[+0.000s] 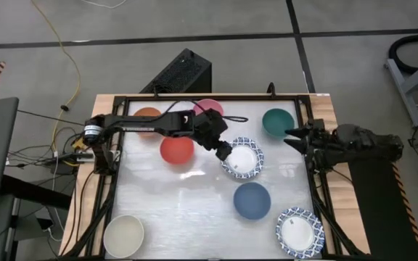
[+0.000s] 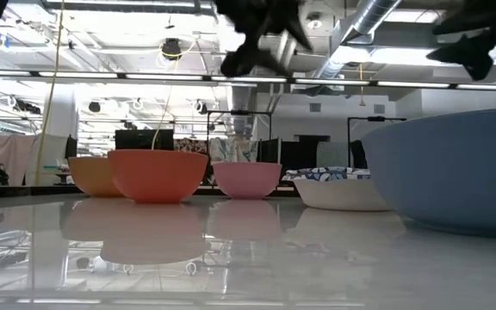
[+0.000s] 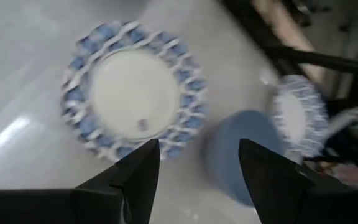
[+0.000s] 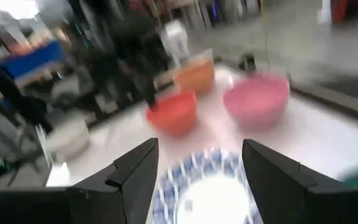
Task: Nest bowls inside each other
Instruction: Stack the bottom white patterned bowl on top of the top white patterned bowl
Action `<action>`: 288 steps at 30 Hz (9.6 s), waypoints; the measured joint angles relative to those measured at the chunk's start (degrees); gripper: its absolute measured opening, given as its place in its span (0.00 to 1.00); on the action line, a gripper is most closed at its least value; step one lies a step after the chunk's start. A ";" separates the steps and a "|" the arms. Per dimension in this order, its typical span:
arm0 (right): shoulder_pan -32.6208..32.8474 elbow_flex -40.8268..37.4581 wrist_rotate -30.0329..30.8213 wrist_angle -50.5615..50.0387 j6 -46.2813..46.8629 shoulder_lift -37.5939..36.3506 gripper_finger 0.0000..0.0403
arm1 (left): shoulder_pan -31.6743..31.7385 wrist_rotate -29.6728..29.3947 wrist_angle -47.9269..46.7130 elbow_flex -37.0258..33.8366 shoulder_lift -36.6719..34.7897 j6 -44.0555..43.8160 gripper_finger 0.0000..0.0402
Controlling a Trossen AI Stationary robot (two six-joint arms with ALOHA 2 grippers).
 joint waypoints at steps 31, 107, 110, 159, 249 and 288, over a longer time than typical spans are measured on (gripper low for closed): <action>32.71 12.44 -34.27 -19.74 18.09 43.38 0.63 | -6.38 -7.49 -20.66 3.04 -24.35 3.48 0.52; 33.34 43.04 -30.57 -35.44 19.52 70.72 0.02 | -5.57 -8.79 -34.82 3.00 -29.06 8.66 0.52; 30.17 48.74 -27.40 -35.52 19.28 70.72 0.02 | -5.57 -8.87 -34.33 3.00 -29.67 7.13 0.52; -6.51 68.11 6.40 -18.90 5.95 77.63 0.02 | -3.29 -19.13 22.95 -39.14 -42.10 11.80 0.52; -9.07 70.85 6.11 -26.68 -0.17 59.48 0.33 | 0.91 -6.06 24.56 -21.33 1.21 -18.85 0.00; -8.63 70.85 4.80 -27.58 -1.46 59.50 0.33 | 0.71 -1.53 26.82 -21.35 4.02 -19.78 0.12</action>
